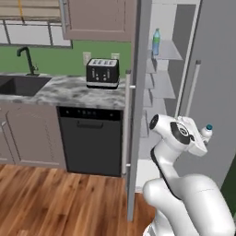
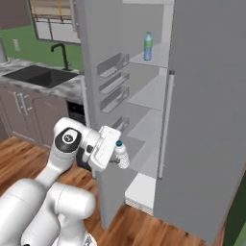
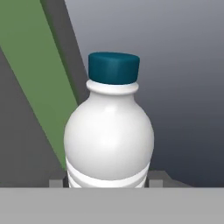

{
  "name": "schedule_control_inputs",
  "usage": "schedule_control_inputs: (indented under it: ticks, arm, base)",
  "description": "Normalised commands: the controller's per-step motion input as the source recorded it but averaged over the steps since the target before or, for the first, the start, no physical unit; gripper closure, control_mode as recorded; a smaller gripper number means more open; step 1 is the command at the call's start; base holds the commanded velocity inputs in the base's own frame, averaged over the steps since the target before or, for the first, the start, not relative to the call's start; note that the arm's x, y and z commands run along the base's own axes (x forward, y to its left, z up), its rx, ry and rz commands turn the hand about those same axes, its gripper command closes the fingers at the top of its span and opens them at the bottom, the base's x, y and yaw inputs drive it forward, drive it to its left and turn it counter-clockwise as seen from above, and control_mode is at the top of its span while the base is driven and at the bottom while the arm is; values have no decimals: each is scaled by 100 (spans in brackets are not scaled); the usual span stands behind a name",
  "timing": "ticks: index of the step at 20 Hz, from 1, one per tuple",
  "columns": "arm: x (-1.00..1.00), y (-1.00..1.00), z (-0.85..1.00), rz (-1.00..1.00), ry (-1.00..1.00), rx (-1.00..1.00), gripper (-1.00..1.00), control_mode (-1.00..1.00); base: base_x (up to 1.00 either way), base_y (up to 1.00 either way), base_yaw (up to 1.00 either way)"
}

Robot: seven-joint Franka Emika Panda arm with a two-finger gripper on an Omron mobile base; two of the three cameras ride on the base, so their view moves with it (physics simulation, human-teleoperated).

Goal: Take the bottled waters from the counter and place them in the freezer to freeze. Close the freezer door after placing the bottles.

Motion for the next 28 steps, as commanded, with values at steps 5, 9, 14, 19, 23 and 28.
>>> schedule_control_inputs:
  ticks: [5, 9, 14, 19, 23, 28]
  arm:
    - [0, 0, 0, 0, 0, 0, 100, 100]
    - [0, 0, 0, 0, 0, 0, 100, 100]
    - [0, 0, 0, 0, 0, 0, 100, 100]
    - [0, 0, 0, 0, 0, 0, 100, 100]
    - [0, 0, 0, 0, 0, 0, 100, 100]
    - [0, 0, 0, 0, 0, 0, 100, 100]
  base:
    - [35, -53, 5]
    - [35, -63, 9]
    - [9, -46, 19]
    - [2, -8, 29]
    - [25, -35, 23]
    - [37, -34, 18]
